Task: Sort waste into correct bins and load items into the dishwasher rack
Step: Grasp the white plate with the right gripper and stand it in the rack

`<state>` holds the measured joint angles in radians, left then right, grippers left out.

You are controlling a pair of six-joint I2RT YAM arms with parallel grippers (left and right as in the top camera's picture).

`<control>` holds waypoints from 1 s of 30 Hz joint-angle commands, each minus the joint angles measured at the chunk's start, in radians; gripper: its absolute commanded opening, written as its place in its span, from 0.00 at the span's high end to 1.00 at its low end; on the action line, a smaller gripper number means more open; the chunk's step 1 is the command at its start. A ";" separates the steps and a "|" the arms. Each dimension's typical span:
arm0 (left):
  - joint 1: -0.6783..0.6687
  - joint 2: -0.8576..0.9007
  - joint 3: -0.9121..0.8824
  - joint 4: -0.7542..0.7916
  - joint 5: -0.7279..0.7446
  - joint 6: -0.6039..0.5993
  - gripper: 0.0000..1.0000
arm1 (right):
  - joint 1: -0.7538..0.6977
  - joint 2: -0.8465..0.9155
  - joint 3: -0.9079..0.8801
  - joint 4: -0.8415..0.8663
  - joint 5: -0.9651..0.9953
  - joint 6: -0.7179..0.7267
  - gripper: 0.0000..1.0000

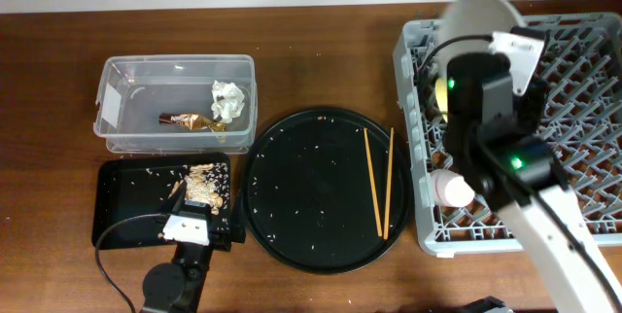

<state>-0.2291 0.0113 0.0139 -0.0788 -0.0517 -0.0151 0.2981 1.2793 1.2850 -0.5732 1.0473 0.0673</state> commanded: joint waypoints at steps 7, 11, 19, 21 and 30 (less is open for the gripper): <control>0.000 -0.005 -0.005 -0.001 0.008 0.009 0.01 | -0.182 0.343 -0.004 0.305 0.275 -0.671 0.96; 0.000 -0.005 -0.005 -0.002 0.008 0.009 0.01 | -0.195 0.476 -0.004 0.325 0.284 -0.770 0.96; 0.000 -0.005 -0.005 -0.001 0.008 0.009 0.01 | -0.125 0.494 -0.003 0.368 0.221 -0.770 0.47; 0.000 -0.005 -0.005 -0.001 0.008 0.009 0.01 | -0.050 0.467 -0.003 0.417 0.224 -0.766 0.46; 0.000 -0.005 -0.005 -0.001 0.008 0.008 0.01 | 0.421 0.320 -0.003 0.267 0.019 -0.555 0.32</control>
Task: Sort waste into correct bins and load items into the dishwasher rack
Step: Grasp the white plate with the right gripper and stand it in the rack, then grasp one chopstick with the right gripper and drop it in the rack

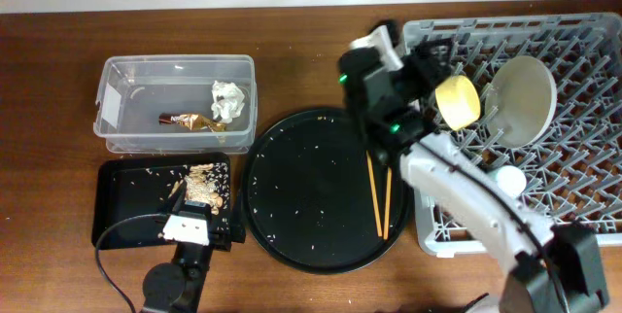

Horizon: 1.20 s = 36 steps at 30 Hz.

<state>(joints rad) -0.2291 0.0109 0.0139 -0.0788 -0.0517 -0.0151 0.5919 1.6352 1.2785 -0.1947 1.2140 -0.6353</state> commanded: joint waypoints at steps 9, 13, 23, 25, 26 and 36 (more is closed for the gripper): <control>0.000 -0.005 -0.005 -0.001 0.008 0.008 0.01 | 0.030 -0.032 -0.001 -0.755 -1.064 1.149 0.34; 0.000 -0.005 -0.005 -0.001 0.008 0.009 0.01 | -0.159 0.003 -0.074 -0.744 -1.204 1.153 0.51; 0.000 -0.005 -0.005 -0.001 0.008 0.009 0.01 | -0.189 0.130 -0.248 -0.536 -1.172 1.246 0.62; 0.000 -0.005 -0.005 -0.001 0.008 0.009 0.01 | -0.188 0.135 -0.248 -0.526 -1.172 1.247 0.83; 0.000 -0.005 -0.005 -0.001 0.008 0.008 0.01 | -0.188 0.139 -0.248 -0.526 -1.172 1.247 0.87; 0.000 -0.005 -0.005 -0.001 0.008 0.009 0.00 | -0.202 -0.172 -0.037 -0.623 -1.100 0.965 0.96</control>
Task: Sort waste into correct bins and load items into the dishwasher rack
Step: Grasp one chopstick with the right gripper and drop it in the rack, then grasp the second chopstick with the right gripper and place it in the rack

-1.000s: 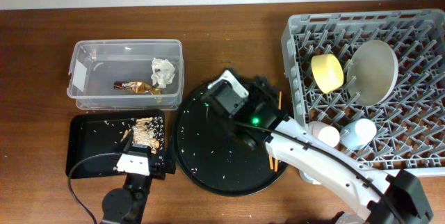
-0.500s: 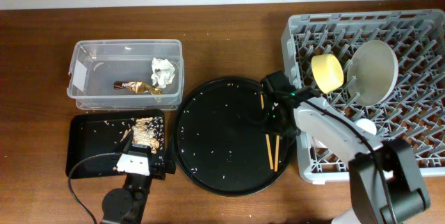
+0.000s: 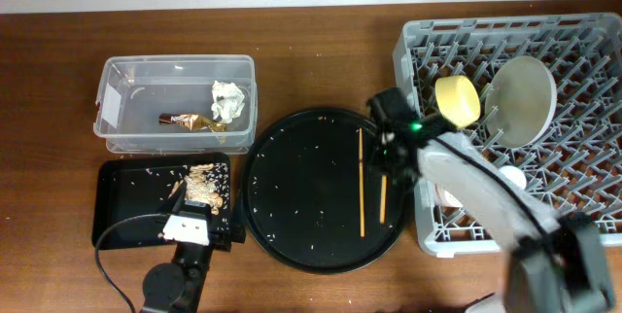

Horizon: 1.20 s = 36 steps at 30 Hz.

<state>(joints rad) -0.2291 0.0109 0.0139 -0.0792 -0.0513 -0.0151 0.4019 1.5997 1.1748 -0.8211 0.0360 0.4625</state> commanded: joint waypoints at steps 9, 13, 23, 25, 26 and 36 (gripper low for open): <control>0.000 -0.005 -0.005 -0.001 0.007 0.009 0.01 | -0.229 -0.021 0.067 0.188 0.232 -0.447 0.96; 0.000 -0.005 -0.005 -0.001 0.007 0.009 0.01 | -0.196 -0.020 0.087 0.102 0.186 -0.394 0.68; 0.000 -0.005 -0.005 -0.001 0.007 0.009 0.01 | 0.143 0.058 -0.010 0.020 0.005 0.020 0.50; 0.000 -0.005 -0.005 -0.001 0.007 0.009 0.00 | 0.139 0.167 -0.012 0.056 0.005 0.065 0.51; 0.000 -0.005 -0.005 -0.001 0.007 0.009 0.01 | 0.138 0.204 -0.012 0.072 0.005 0.071 0.50; 0.000 -0.005 -0.005 -0.001 0.007 0.009 0.01 | 0.119 0.229 -0.009 0.035 -0.005 0.063 0.96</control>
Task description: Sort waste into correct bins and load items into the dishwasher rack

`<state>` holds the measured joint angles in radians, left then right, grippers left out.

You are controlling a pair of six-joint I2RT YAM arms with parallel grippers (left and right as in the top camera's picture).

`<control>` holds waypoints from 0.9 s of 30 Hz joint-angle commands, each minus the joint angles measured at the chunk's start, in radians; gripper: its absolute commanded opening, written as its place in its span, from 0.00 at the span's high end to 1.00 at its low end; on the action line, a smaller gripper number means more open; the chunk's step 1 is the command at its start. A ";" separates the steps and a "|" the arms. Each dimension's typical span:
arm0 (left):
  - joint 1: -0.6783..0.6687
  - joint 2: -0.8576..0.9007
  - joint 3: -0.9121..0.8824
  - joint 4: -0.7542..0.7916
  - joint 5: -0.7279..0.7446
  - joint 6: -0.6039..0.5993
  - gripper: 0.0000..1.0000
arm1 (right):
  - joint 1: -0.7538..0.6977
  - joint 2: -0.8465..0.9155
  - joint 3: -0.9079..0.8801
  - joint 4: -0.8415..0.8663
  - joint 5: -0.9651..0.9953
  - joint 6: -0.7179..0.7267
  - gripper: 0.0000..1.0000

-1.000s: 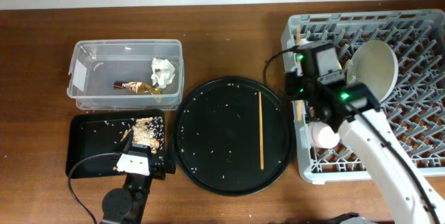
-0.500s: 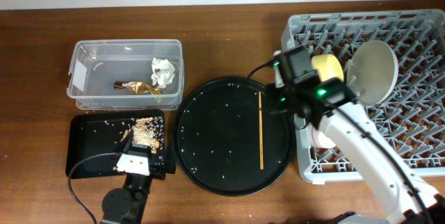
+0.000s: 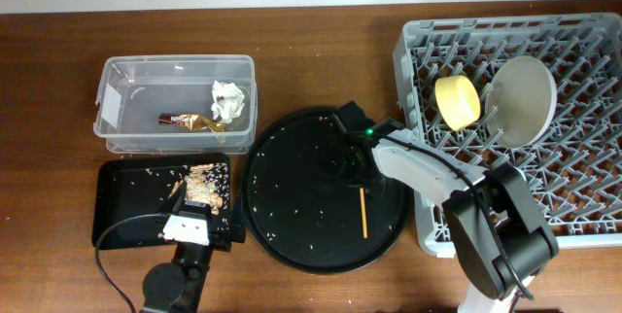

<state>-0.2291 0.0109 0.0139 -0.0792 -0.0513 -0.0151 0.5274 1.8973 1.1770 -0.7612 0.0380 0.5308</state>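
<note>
My right gripper (image 3: pixel 342 143) reaches low over the round black tray (image 3: pixel 292 206), which is scattered with crumbs; its fingers are too dark against the tray to read. One chopstick (image 3: pixel 362 212) pokes out from under the arm, and the second is hidden. In the grey dishwasher rack (image 3: pixel 583 216) a yellow cup (image 3: pixel 457 102) and a white bowl (image 3: pixel 521 99) stand on edge. My left gripper (image 3: pixel 190 224) rests at the front edge of the black rectangular tray (image 3: pixel 126 206), which holds food scraps (image 3: pixel 202 189). A clear bin (image 3: pixel 121 109) holds a crumpled tissue (image 3: pixel 227 100) and a brown wrapper (image 3: pixel 190 120).
Wooden table edge runs along the back. The rack's wall stands right beside the round tray, and the right arm crosses over that wall. A cable loops at the front left near my left arm.
My right gripper has moved left from the chopsticks at the tray's right side toward the tray's middle. Only the lower end of one chopstick shows now; then two lay side by side.
The right gripper was over the rack with the white bowl. Then the bowl and yellow cup stood in the rack and the gripper was at the tray's far edge. It then came onto the chopsticks, which shifted, and now sits further left. The left arm stayed still.
</note>
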 commanded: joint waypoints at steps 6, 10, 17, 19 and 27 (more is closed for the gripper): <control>0.000 -0.005 -0.005 -0.001 0.007 0.009 0.01 | -0.027 -0.521 0.038 0.038 0.440 -0.297 0.96; 0.000 -0.005 -0.005 -0.001 0.007 0.009 0.01 | -0.204 -0.540 0.037 0.169 0.441 -0.449 0.96; 0.000 -0.005 -0.005 -0.001 0.007 0.009 0.01 | -0.342 -0.274 0.037 0.204 0.270 -0.450 0.96; 0.000 -0.005 -0.005 -0.001 0.007 0.009 0.01 | -0.333 -0.288 0.054 0.200 0.283 -0.449 0.53; 0.000 -0.005 -0.005 -0.001 0.007 0.009 0.01 | -0.330 -0.593 0.340 -0.199 0.032 -0.391 0.44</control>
<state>-0.2291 0.0109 0.0139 -0.0792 -0.0513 -0.0151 0.1905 1.4315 1.4338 -0.8795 0.2562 0.1120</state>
